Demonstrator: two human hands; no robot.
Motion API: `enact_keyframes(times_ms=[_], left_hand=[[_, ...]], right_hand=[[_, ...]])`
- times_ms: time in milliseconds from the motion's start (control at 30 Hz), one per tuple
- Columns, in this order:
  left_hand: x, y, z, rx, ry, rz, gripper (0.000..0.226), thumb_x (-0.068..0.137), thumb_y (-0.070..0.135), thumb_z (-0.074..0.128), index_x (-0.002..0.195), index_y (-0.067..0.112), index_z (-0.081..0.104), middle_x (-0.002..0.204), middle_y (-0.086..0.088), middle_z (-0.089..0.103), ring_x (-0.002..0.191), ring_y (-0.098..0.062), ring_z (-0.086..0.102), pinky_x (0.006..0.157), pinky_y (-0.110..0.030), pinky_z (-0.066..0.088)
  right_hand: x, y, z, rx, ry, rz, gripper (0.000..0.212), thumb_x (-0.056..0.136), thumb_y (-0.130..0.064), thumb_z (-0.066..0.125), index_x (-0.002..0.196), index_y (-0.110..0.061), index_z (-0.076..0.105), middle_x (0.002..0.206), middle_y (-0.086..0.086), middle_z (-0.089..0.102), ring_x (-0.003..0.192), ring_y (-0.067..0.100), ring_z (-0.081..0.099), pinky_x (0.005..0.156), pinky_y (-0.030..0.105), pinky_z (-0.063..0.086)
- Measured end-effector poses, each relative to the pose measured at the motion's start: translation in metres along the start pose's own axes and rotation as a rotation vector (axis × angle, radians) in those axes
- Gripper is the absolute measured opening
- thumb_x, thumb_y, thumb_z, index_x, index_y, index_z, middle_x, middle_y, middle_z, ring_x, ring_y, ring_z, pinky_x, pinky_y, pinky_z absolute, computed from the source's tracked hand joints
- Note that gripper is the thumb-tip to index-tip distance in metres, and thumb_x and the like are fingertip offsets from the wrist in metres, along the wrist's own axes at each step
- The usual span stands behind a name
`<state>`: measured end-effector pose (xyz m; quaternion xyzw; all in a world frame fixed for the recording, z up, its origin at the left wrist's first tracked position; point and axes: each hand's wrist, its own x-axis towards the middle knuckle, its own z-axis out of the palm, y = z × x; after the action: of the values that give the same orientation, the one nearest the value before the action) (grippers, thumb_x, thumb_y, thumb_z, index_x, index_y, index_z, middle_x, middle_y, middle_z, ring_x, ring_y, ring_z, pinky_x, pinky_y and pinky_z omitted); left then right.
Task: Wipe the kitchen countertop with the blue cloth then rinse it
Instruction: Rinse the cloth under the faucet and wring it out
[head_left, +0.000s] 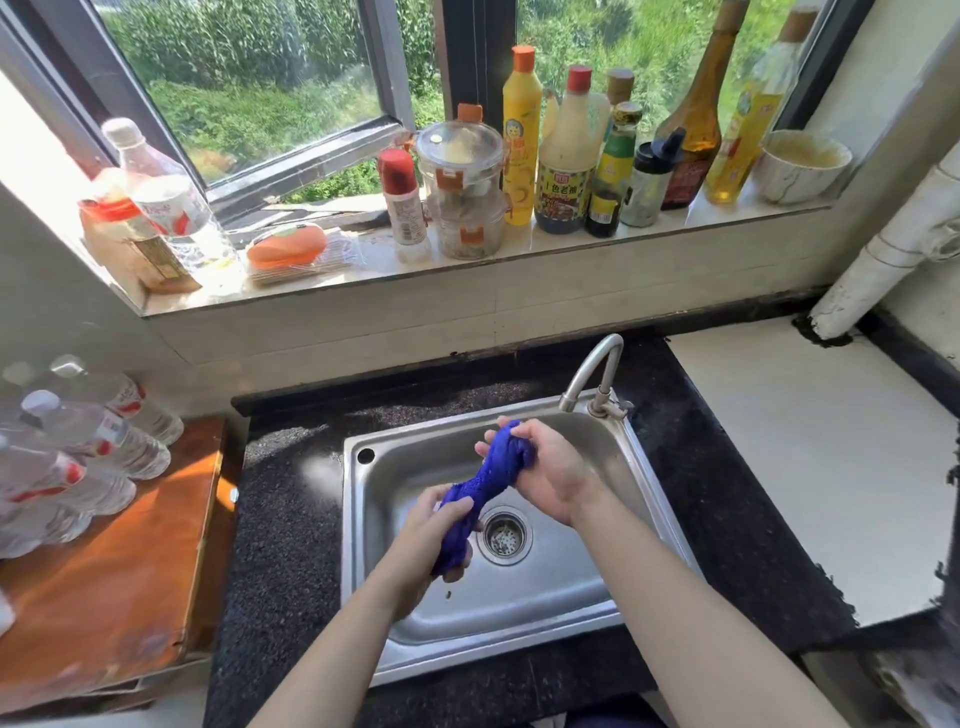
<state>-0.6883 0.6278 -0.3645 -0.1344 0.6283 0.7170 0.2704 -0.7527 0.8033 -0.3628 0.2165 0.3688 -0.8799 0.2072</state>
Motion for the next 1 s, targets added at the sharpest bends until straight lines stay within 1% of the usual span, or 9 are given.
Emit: enact_keyframes(times_ms=[100,200,333,433,533,600,700,833,1000], left_hand=[[0.0,0.002,0.001,-0.235,-0.042,0.014,0.048,0.082,0.02,0.065,0.128,0.012,0.056,0.094,-0.016,0.063,0.062,-0.022,0.047,0.048,-0.026,0.032],[-0.005,0.003,0.008,-0.314,-0.098,0.069,0.051,0.08,0.014,0.07,0.129,0.013,0.058,0.099,-0.013,0.061,0.067,-0.02,0.048,0.053,-0.025,0.038],[-0.007,0.003,0.016,-0.364,-0.107,0.106,0.039,0.089,0.01,0.069,0.125,0.0,0.057,0.099,-0.016,0.046,0.066,-0.013,0.047,0.055,-0.023,0.041],[-0.007,0.003,0.017,-0.382,-0.086,0.062,0.04,0.091,0.019,0.061,0.128,0.004,0.058,0.105,-0.02,0.058,0.071,-0.016,0.056,0.058,-0.023,0.046],[-0.009,0.006,0.02,-0.32,-0.085,-0.002,0.031,0.1,0.029,0.05,0.125,0.012,0.06,0.094,-0.012,0.068,0.07,-0.02,0.06,0.051,-0.024,0.048],[-0.009,0.007,0.02,-0.353,-0.054,-0.048,0.035,0.103,0.038,0.044,0.122,0.013,0.061,0.081,-0.007,0.065,0.058,-0.017,0.054,0.04,-0.022,0.04],[-0.004,0.008,0.017,-0.466,-0.039,-0.054,0.034,0.103,0.042,0.044,0.126,0.023,0.061,0.077,-0.005,0.056,0.05,-0.012,0.04,0.038,-0.018,0.029],[0.006,-0.003,0.014,-0.176,0.014,0.09,0.021,0.102,0.016,0.053,0.122,0.015,0.05,0.086,-0.006,0.05,0.054,-0.011,0.036,0.044,-0.02,0.027],[0.013,-0.018,0.01,0.079,0.036,0.158,0.018,0.099,0.009,0.056,0.098,0.016,0.04,0.075,0.002,0.049,0.058,-0.011,0.038,0.05,-0.023,0.031]], right_hand=[[-0.003,0.008,-0.005,-0.037,0.001,-0.108,0.029,0.093,-0.027,0.063,0.112,-0.006,0.064,0.11,0.013,0.066,0.102,0.024,0.066,0.083,0.032,0.056],[0.0,0.015,-0.008,0.013,0.115,-0.149,0.03,0.09,-0.036,0.069,0.108,-0.013,0.061,0.103,0.004,0.07,0.084,0.012,0.065,0.08,0.027,0.053],[0.005,0.015,-0.003,0.173,0.145,-0.204,0.017,0.096,-0.025,0.064,0.094,-0.01,0.057,0.088,0.005,0.065,0.088,0.022,0.07,0.083,0.033,0.055],[0.009,0.014,0.004,0.156,0.129,-0.227,0.019,0.098,-0.023,0.063,0.086,-0.012,0.052,0.073,0.003,0.06,0.079,0.023,0.071,0.07,0.031,0.058],[0.017,0.015,0.009,0.15,0.153,-0.253,0.028,0.096,-0.031,0.065,0.082,-0.017,0.045,0.066,0.003,0.048,0.057,0.015,0.051,0.056,0.026,0.049],[0.021,0.016,0.012,0.172,0.158,-0.229,0.034,0.095,-0.04,0.065,0.079,-0.02,0.043,0.065,-0.001,0.043,0.053,0.012,0.044,0.053,0.024,0.045],[0.022,0.017,0.018,0.179,0.19,-0.197,0.04,0.095,-0.051,0.061,0.077,-0.024,0.038,0.06,-0.005,0.034,0.047,0.009,0.033,0.045,0.021,0.036],[0.026,0.018,0.021,-0.04,0.37,-0.172,0.037,0.101,-0.043,0.053,0.077,-0.022,0.035,0.054,-0.006,0.02,0.041,0.009,0.017,0.037,0.023,0.019],[0.04,0.022,0.019,-0.36,0.51,-0.146,0.026,0.098,-0.029,0.051,0.078,-0.017,0.041,0.048,-0.002,0.029,0.042,0.015,0.021,0.041,0.023,0.021]])
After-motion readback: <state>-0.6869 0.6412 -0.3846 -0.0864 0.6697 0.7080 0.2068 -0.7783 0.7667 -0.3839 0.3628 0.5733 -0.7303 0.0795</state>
